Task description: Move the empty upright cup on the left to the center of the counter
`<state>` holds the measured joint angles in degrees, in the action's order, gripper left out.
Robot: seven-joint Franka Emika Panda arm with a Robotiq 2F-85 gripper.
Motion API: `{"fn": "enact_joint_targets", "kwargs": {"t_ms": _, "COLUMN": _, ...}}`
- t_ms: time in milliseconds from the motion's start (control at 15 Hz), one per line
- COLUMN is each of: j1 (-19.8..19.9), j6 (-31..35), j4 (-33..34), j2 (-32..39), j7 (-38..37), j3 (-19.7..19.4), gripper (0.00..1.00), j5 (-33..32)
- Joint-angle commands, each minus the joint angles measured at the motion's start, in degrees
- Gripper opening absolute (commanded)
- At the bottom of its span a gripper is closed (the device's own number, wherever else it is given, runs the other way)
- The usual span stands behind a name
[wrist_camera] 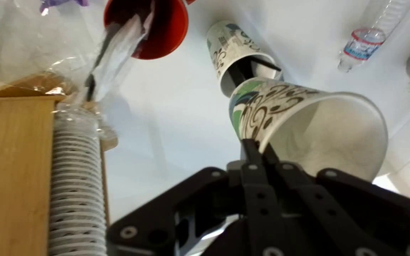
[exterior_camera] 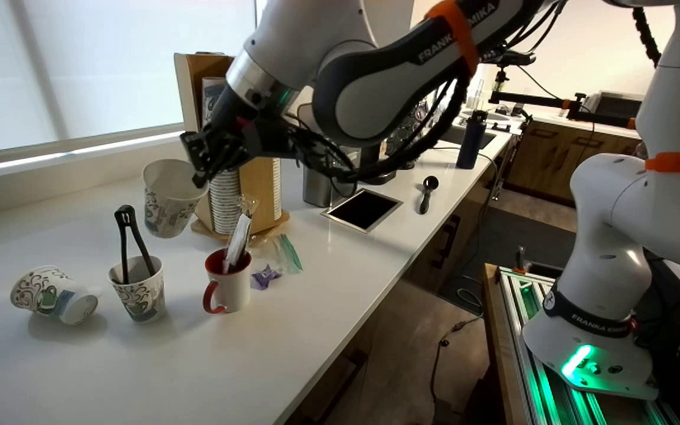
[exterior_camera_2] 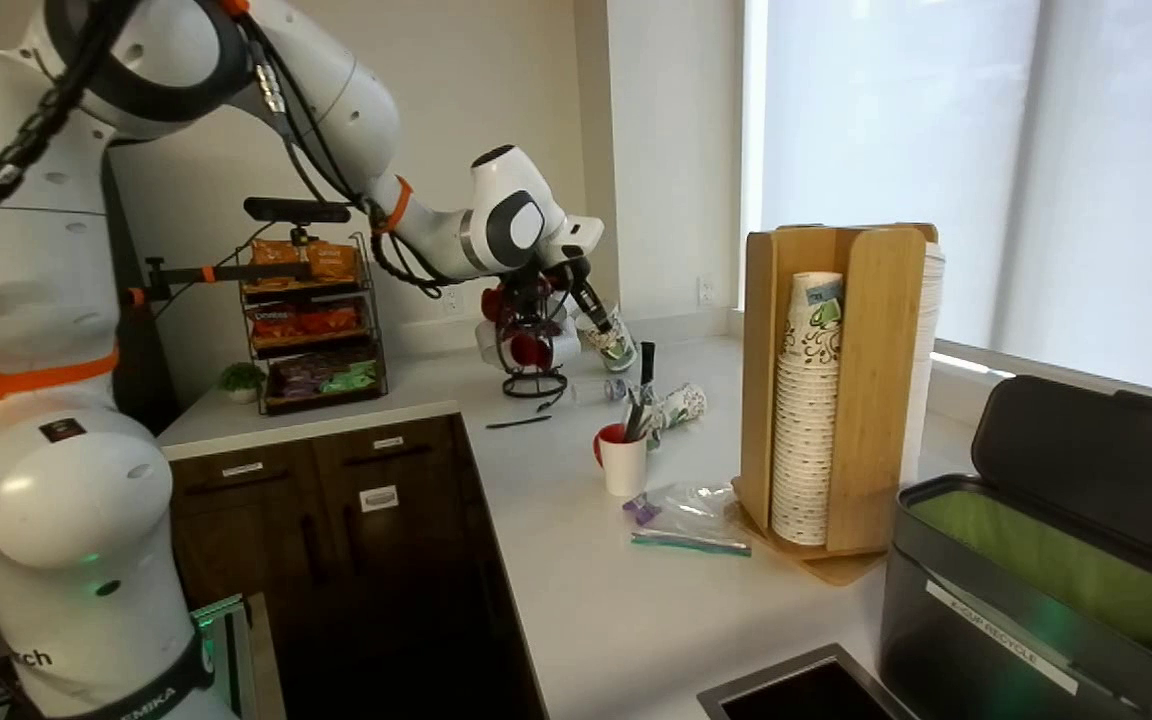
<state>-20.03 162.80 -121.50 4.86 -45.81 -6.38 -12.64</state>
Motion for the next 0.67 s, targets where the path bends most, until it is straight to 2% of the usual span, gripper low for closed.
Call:
{"fn": "enact_joint_targets", "kwargs": {"t_ms": 0, "j1": -1.0, "j6": 3.6, "j4": -13.2, "j2": -11.4, "j7": -15.3, "j3": -5.9, "gripper": 0.01, "j5": -11.2}}
{"fn": "enact_joint_targets", "kwargs": {"t_ms": 133, "j1": 2.7, "j6": 3.8, "j4": -17.6, "j2": -15.5, "j7": -23.5, "j3": -5.2, "gripper": 0.01, "j5": -16.3}}
{"fn": "enact_joint_targets", "kwargs": {"t_ms": 200, "j1": 0.7, "j6": 2.2, "j4": -11.2, "j2": -9.9, "j7": -16.0, "j3": -5.6, "gripper": 0.04, "j5": -11.8}}
{"fn": "enact_joint_targets", "kwargs": {"t_ms": 400, "j1": 2.5, "j6": 2.3, "j4": -15.8, "j2": -14.3, "j7": -20.5, "j3": -5.6, "gripper": 0.04, "j5": -14.7}}
{"fn": "enact_joint_targets", "kwargs": {"t_ms": 600, "j1": 2.4, "j6": 2.3, "j4": -16.4, "j2": -14.8, "j7": -21.0, "j3": -5.4, "gripper": 0.01, "j5": -14.7}}
